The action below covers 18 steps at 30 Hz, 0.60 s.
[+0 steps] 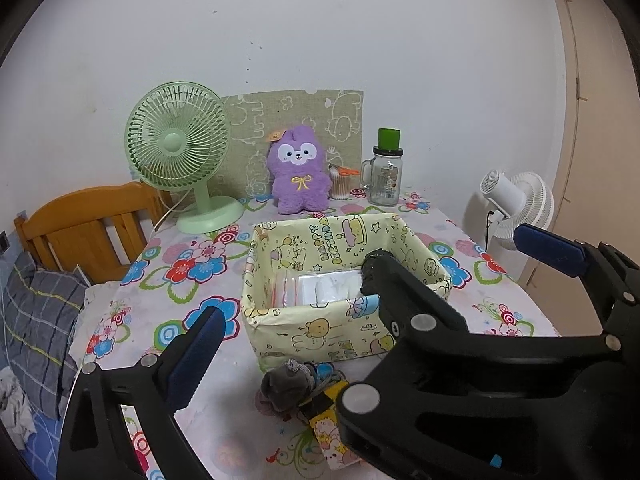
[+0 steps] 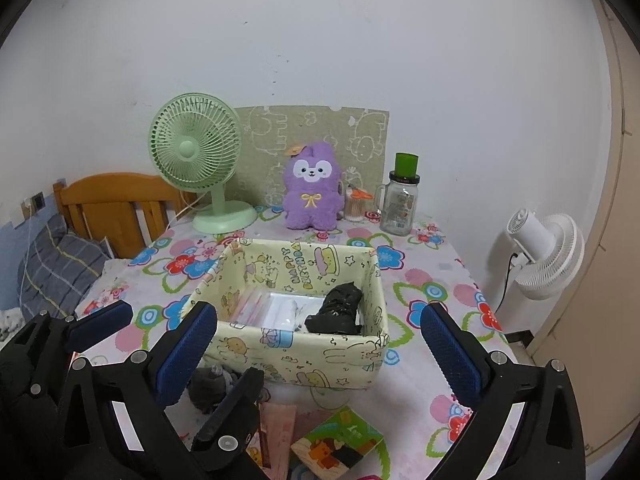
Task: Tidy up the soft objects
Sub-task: 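Withdraw both tools from the box back toward the remaining items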
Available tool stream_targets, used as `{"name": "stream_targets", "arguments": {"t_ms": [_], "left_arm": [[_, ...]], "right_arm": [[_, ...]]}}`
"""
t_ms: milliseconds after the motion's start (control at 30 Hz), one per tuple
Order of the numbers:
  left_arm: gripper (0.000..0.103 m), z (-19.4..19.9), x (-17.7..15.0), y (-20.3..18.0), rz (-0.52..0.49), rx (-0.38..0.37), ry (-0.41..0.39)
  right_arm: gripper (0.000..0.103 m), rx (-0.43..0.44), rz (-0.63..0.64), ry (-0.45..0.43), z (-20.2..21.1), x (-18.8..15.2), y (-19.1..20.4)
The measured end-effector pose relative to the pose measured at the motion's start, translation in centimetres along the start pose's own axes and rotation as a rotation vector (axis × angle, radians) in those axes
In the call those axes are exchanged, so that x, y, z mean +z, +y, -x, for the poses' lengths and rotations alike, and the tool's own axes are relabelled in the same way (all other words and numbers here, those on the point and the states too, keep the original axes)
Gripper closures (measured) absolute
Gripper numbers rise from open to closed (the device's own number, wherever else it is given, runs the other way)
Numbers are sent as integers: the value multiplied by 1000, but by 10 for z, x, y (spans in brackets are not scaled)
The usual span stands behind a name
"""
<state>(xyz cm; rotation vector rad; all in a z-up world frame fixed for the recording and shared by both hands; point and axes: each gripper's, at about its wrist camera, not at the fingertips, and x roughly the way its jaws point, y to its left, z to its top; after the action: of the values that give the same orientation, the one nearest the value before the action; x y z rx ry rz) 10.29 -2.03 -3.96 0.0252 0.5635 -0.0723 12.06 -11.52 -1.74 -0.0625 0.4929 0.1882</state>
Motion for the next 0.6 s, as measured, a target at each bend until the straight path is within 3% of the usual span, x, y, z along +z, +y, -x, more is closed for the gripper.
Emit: {"name": "stream_targets", "arguments": {"t_ms": [200, 600], "left_arm": [[0, 13, -5, 1, -1, -7, -26], [0, 16, -18, -3, -8, -25, -10]], "right_arm": [[0, 22, 2, -40, 15, -3, 3], [0, 44, 13, -20, 22, -17, 3]]}}
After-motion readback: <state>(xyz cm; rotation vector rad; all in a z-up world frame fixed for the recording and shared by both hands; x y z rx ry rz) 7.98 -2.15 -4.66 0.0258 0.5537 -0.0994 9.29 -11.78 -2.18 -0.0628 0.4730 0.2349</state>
